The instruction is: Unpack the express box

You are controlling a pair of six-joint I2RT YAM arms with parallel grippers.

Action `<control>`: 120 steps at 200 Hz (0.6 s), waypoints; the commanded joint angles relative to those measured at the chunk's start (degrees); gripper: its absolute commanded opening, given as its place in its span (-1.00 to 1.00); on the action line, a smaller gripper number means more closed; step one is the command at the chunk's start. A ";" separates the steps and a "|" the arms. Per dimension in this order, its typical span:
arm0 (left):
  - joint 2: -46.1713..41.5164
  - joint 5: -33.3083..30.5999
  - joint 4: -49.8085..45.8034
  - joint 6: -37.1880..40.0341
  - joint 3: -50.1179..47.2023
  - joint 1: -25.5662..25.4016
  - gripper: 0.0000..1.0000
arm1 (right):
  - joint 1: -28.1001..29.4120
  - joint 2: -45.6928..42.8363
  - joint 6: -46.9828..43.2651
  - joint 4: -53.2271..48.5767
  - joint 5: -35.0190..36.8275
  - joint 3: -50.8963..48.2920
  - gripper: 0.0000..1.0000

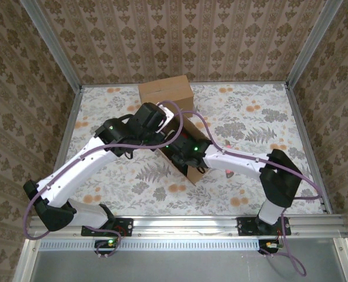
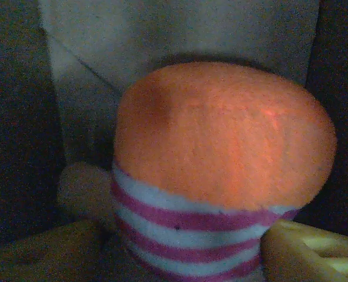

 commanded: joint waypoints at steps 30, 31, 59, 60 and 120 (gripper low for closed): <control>0.68 2.78 2.12 -0.65 0.32 -0.34 -1.00 | -1.27 7.36 3.41 -2.75 -1.88 2.54 0.51; 0.68 2.80 2.13 -0.66 0.32 -0.30 -1.00 | -1.27 7.46 3.41 -2.75 -1.89 2.54 0.51; 0.86 2.65 1.91 -0.61 0.77 -0.34 -1.00 | -1.60 8.86 3.65 -2.92 -2.94 2.54 0.38; 0.86 2.65 1.94 -0.60 0.81 -0.35 -1.00 | -1.61 8.83 3.66 -2.92 -2.99 2.54 0.37; 0.16 0.91 1.18 -1.40 0.29 0.01 -1.00 | -2.13 7.19 3.34 -3.16 -4.45 2.28 -0.52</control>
